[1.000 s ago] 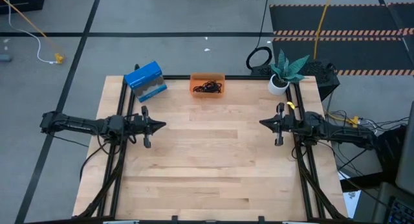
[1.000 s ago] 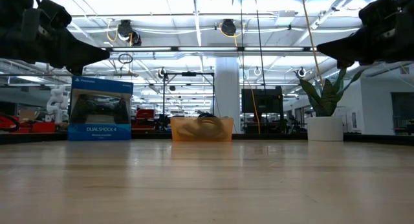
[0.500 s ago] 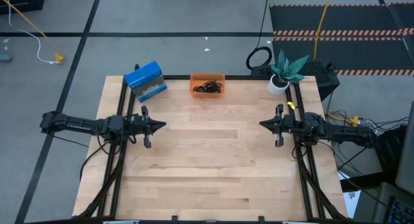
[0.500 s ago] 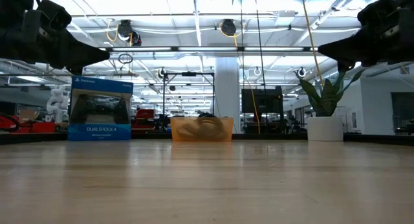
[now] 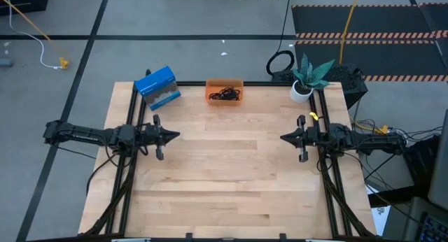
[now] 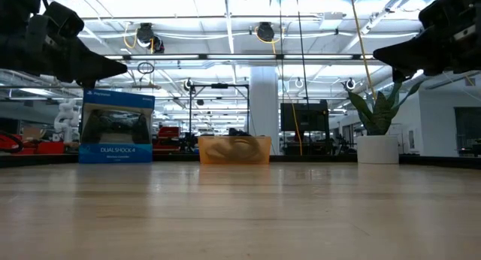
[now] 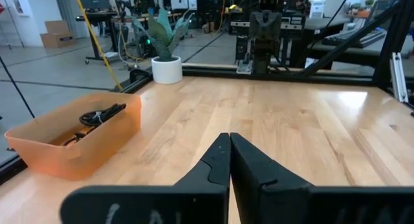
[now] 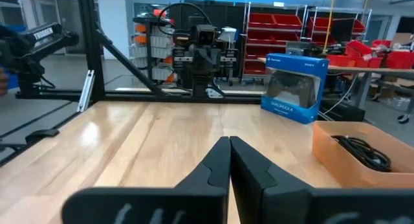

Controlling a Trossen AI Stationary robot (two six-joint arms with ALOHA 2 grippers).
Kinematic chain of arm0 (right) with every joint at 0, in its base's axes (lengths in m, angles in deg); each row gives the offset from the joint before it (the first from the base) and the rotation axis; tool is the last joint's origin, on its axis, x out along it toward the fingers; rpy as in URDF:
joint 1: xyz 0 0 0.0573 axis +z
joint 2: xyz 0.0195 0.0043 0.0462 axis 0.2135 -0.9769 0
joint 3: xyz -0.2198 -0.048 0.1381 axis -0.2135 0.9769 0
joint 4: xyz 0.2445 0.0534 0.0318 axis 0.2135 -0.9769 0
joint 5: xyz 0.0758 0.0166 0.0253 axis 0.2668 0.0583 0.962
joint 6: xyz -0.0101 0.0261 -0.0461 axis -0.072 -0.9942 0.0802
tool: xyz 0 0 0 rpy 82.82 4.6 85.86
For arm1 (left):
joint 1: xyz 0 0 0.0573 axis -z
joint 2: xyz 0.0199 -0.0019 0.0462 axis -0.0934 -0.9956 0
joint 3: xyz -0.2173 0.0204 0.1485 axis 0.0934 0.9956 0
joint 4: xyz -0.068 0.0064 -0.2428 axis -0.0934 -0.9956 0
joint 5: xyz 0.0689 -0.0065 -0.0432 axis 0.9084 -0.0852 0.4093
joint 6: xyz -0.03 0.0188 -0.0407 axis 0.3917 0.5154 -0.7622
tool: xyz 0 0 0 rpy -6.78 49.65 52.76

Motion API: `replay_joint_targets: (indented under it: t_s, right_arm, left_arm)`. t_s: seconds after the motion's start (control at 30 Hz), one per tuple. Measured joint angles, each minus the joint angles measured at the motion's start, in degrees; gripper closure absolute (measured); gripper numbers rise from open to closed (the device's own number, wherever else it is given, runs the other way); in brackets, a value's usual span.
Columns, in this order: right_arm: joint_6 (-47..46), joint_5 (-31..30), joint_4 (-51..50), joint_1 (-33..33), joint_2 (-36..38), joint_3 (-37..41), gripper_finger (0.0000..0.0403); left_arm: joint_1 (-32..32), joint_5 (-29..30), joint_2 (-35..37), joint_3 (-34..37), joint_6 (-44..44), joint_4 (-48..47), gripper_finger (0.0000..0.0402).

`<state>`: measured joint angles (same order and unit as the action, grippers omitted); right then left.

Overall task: Pick and place USB-C Cables
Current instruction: Return to Home Position

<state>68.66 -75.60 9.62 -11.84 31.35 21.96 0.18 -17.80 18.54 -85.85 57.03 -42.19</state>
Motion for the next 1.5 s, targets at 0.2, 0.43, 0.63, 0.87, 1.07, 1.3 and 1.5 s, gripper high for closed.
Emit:
replay_joint_targets:
  t_s: [0.2,0.43,0.63,0.87,1.07,1.3,1.5]
  right_arm:
    - [0.08,-0.08,1.72,0.00,0.01,0.04,0.0401]
    - [-0.32,-0.22,3.68,0.00,0.02,0.04,0.0401]
    - [-0.34,-0.20,3.99,0.00,0.00,0.04,0.0401]
    - [-0.34,-0.18,4.13,0.00,0.02,0.04,0.0401]
    - [-0.34,-0.20,4.16,0.00,0.01,0.04,0.0401]
    - [-0.34,-0.21,4.17,0.00,0.00,0.04,0.0401]
    - [-0.36,-0.22,4.19,0.00,0.01,0.04,0.0401]
  left_arm:
    - [0.00,-0.99,-0.04,-0.02,-0.07,0.39,0.0384]
    - [0.00,-4.80,-0.04,-0.02,-1.11,0.72,0.0397]
    - [0.35,-8.73,-0.04,-0.02,-2.66,0.58,0.0397]
    - [3.04,-10.78,0.03,-0.02,-3.02,-0.46,0.0398]
    - [5.92,-10.80,2.25,-0.02,-2.59,-0.64,0.0398]
    - [7.36,-11.10,11.61,-0.02,2.94,-5.12,0.0398]
    - [6.72,-11.04,15.55,0.00,4.70,-8.69,0.0396]
